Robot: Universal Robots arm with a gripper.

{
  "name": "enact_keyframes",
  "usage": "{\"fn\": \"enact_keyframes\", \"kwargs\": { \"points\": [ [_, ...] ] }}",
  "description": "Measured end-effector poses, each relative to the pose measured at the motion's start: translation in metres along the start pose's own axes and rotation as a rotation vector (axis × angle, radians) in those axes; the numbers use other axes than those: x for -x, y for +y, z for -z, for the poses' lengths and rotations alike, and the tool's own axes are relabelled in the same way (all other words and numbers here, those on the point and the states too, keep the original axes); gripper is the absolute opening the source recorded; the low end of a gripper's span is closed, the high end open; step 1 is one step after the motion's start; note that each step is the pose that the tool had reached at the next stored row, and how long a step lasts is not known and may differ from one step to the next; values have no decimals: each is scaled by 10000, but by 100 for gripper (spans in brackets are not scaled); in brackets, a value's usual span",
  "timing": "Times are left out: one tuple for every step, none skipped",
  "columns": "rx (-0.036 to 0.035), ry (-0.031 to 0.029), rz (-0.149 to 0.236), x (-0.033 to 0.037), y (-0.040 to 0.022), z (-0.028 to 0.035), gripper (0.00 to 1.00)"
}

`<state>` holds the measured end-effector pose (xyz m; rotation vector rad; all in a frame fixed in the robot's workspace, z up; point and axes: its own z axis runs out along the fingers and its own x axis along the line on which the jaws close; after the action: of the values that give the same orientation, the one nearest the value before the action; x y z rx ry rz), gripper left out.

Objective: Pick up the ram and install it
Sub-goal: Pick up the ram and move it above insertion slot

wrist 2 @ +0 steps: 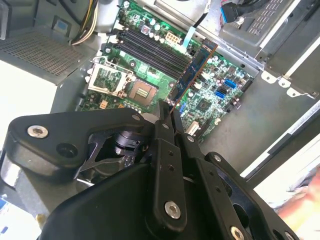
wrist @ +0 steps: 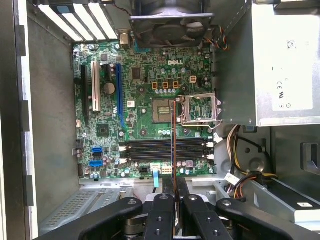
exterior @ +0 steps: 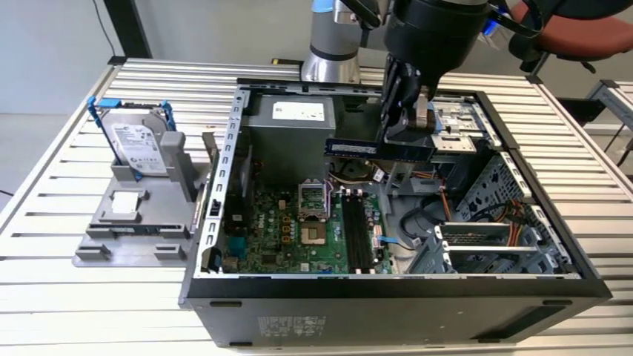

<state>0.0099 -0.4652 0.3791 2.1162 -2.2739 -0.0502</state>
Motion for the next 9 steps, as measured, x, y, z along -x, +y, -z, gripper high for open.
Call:
{"fn": "enact_keyframes", "kwargs": {
  "points": [
    [1,-1,-31,0,0,0,0],
    [1,-3,-81,0,0,0,0],
    [1,-6,-142,0,0,1,0],
    [1,-9,-200,0,0,0,0],
    [1,-12,-255,0,0,0,0],
    [2,-14,-308,0,0,0,0],
    [2,-17,-363,0,0,0,0],
    [2,-19,-419,0,0,1,0],
    [2,-22,-471,0,0,0,0]
  ]
}}
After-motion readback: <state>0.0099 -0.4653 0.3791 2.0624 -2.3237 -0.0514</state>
